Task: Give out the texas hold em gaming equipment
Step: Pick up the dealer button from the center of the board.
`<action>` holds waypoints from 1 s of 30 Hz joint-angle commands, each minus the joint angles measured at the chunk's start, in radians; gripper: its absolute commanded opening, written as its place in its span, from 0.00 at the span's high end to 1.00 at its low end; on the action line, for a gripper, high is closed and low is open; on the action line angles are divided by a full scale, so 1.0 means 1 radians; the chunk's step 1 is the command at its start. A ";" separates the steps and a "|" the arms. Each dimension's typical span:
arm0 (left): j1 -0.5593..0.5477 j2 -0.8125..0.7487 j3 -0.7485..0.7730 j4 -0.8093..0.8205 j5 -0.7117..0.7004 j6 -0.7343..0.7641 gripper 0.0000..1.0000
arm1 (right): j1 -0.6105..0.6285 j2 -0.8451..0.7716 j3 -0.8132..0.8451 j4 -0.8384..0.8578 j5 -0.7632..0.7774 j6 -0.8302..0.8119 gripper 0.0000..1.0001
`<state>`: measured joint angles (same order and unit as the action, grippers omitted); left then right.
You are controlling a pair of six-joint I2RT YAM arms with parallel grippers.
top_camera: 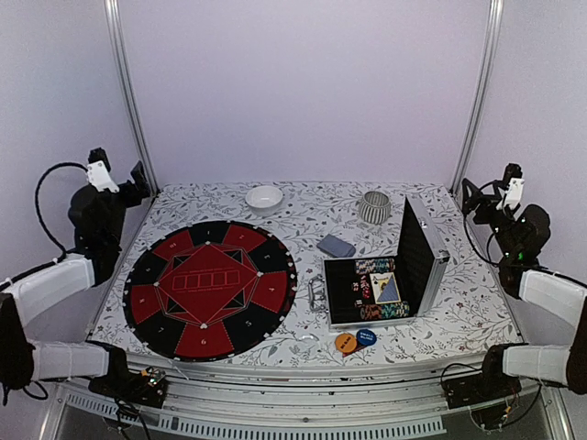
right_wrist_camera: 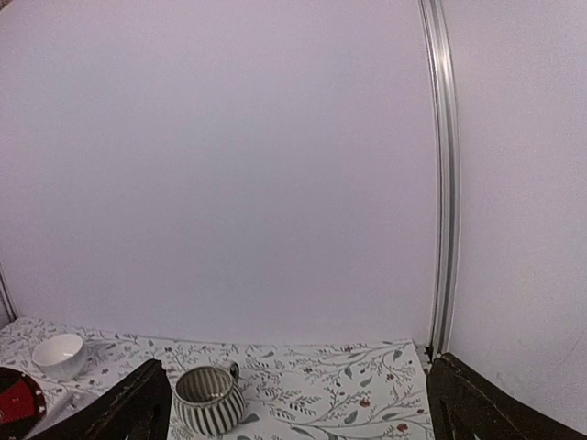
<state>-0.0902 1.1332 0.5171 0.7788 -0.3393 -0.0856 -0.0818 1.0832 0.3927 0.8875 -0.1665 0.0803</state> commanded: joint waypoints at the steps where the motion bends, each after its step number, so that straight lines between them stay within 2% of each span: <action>1: -0.084 -0.168 0.140 -0.300 0.179 -0.112 0.02 | -0.005 -0.121 0.143 -0.272 -0.141 0.141 0.01; 3: -0.141 -0.216 0.187 -0.380 0.225 -0.106 0.02 | -0.005 -0.147 0.192 -0.315 -0.261 0.187 0.01; 8: -0.301 -0.249 0.304 -0.636 0.231 -0.055 0.02 | -0.004 -0.123 0.300 -0.345 -0.579 0.320 0.01; 11: -0.365 -0.237 0.348 -0.768 0.249 -0.062 0.02 | 0.045 -0.092 0.392 -0.400 -0.685 0.382 0.07; 17: -0.458 -0.214 0.363 -0.904 0.325 -0.114 0.02 | 0.390 -0.071 0.627 -0.726 -0.458 0.153 0.08; 22: -0.545 -0.185 0.368 -1.003 0.359 -0.141 0.02 | 0.585 0.012 0.716 -0.872 -0.353 0.113 0.09; 26: -0.621 -0.152 0.369 -1.043 0.357 -0.143 0.02 | 0.773 0.164 0.831 -1.103 -0.119 0.046 0.10; 30: -0.687 -0.111 0.380 -1.075 0.353 -0.144 0.02 | 0.913 0.333 0.979 -1.329 0.051 0.021 0.11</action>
<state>-0.7193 0.9901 0.8642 -0.2268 -0.0013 -0.2184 0.7231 1.2934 1.2724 -0.1287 -0.3504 0.1585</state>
